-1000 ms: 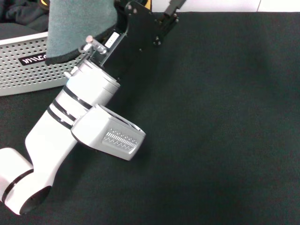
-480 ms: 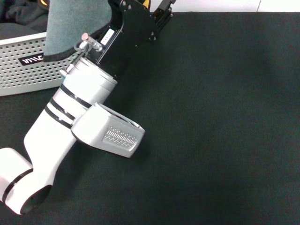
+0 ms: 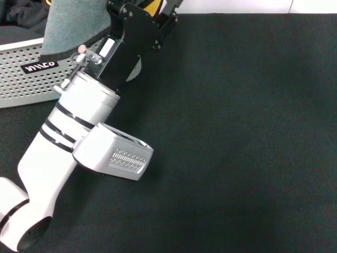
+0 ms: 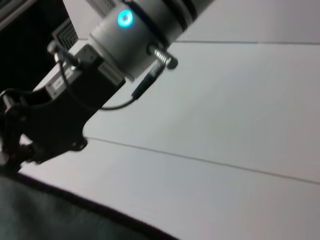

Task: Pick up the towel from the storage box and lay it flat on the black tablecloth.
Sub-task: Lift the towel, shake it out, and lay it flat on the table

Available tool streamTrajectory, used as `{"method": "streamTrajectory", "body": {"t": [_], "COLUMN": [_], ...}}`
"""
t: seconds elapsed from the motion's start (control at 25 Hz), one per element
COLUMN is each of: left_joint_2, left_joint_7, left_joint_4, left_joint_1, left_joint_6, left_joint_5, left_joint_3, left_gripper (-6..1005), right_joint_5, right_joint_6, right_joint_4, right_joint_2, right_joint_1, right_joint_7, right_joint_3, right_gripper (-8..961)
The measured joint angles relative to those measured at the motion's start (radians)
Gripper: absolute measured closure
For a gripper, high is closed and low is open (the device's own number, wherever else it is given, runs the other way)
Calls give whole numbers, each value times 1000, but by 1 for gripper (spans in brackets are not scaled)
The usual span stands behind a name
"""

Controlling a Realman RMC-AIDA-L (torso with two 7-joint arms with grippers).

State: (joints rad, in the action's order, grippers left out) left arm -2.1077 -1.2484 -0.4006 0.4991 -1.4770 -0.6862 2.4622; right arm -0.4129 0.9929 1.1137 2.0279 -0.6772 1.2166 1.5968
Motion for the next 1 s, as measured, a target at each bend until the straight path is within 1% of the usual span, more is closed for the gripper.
{"method": "streamTrajectory", "body": {"t": [0.32,0.68,1.0], "left_joint_2": [0,0,0], "left_joint_7": [-20,-46,-49], "left_joint_4": [2,2,-6], "left_joint_1": [-23,-28,-39], "left_joint_6": [-67,-73,-100], "left_joint_5": [-22,-45,-36], "left_joint_3": [-2,-1,28], "left_gripper": [299,303,307], "right_joint_5": [10,38,61], "right_joint_6": [22,60,61], "right_joint_4": [-12,-48,-105], "right_joint_2": [0,0,0], "right_joint_1": [15,26,25], "right_joint_7": [2,3,1], "right_joint_3": [-11,-28,-57], "right_gripper": [946,946,946]}}
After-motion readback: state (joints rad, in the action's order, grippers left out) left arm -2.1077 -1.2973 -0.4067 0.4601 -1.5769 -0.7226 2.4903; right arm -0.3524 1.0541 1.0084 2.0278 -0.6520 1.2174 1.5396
